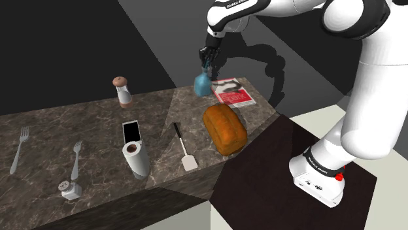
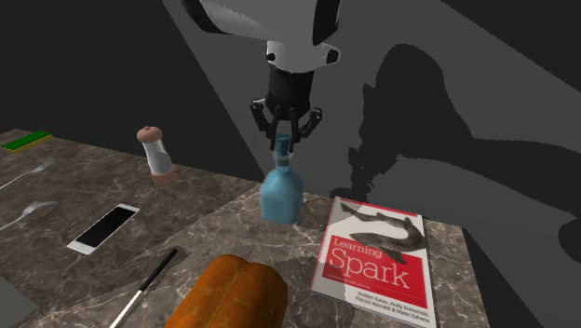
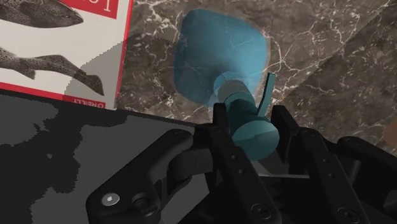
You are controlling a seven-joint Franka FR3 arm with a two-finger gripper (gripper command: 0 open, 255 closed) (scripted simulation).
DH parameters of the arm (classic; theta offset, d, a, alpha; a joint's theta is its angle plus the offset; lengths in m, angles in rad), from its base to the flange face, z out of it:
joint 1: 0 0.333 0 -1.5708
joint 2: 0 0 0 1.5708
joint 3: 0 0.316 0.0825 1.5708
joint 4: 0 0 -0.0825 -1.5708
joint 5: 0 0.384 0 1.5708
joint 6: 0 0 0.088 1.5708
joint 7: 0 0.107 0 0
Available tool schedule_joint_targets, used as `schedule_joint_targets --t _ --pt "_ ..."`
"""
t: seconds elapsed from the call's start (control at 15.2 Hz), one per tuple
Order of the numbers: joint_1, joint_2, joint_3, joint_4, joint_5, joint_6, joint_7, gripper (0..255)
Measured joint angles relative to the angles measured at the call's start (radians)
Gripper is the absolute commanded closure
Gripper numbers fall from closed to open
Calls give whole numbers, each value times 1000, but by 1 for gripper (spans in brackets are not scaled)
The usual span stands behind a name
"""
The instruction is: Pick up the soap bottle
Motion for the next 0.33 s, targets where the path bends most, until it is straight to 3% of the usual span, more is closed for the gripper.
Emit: schedule_joint_targets --t 0.33 --pt "2 -27 -3 19 -8 -46 10 255"
